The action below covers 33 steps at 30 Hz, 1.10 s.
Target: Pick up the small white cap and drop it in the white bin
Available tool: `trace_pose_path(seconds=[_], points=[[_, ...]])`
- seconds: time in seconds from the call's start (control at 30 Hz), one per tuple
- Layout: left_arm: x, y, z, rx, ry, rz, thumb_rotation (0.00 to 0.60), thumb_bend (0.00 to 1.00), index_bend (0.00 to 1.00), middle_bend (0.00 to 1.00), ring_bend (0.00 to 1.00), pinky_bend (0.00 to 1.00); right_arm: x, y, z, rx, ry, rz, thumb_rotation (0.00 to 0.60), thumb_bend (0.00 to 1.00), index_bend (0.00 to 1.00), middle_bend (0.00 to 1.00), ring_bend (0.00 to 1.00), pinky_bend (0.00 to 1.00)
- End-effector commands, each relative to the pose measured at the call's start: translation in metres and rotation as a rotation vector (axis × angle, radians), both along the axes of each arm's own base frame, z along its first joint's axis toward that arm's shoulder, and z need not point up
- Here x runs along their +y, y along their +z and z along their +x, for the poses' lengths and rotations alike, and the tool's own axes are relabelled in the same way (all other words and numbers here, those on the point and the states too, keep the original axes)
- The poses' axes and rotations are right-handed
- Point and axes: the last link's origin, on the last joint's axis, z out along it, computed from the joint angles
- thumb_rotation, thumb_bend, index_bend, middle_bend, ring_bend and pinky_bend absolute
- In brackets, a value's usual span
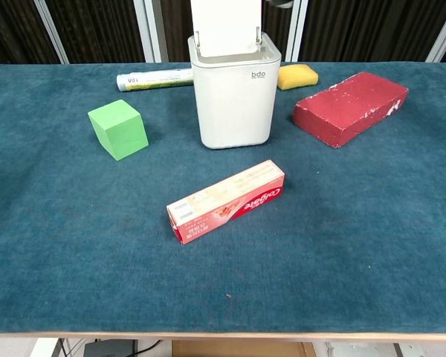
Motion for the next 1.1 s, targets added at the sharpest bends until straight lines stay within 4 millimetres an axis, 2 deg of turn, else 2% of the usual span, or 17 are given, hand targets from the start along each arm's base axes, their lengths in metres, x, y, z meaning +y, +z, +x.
trace_pose_path(seconds=[0.03,0.2,0.43,0.53,0.73,0.93,1.1], points=[[0.000,0.000,0.000,-0.002,-0.001,-0.003,0.600,0.16,0.11,0.16,0.03,0.00,-0.001,-0.020,0.018,0.021,0.014,0.032,0.600,0.24,0.52,0.89,0.95,0.92],[0.000,0.001,0.001,-0.011,-0.008,-0.009,0.600,0.16,0.11,0.16,0.03,0.00,0.001,-0.044,0.035,0.063,0.026,0.044,0.600,0.23,0.52,0.89,0.95,0.92],[0.000,0.001,0.000,-0.011,-0.010,-0.010,0.600,0.16,0.11,0.16,0.03,0.00,-0.001,-0.058,0.039,0.087,-0.007,0.033,0.600,0.22,0.52,0.89,0.95,0.92],[0.000,0.001,0.000,-0.012,-0.010,-0.010,0.600,0.16,0.11,0.16,0.03,0.00,-0.004,-0.061,0.038,0.093,-0.026,0.025,0.600,0.19,0.51,0.89,0.95,0.92],[0.000,0.001,0.000,-0.012,-0.010,-0.012,0.600,0.16,0.11,0.16,0.03,0.00,-0.005,-0.064,0.034,0.119,-0.063,0.027,0.600,0.09,0.37,0.89,0.95,0.91],[-0.001,0.001,0.000,-0.011,-0.007,-0.013,0.600,0.16,0.11,0.16,0.03,0.00,-0.002,-0.065,0.032,0.140,-0.078,0.050,0.600,0.02,0.34,0.89,0.95,0.91],[0.000,0.001,0.000,-0.009,-0.005,-0.010,0.600,0.16,0.11,0.16,0.03,0.00,-0.003,-0.056,0.033,0.120,-0.074,0.021,0.600,0.06,0.34,0.89,0.95,0.92]])
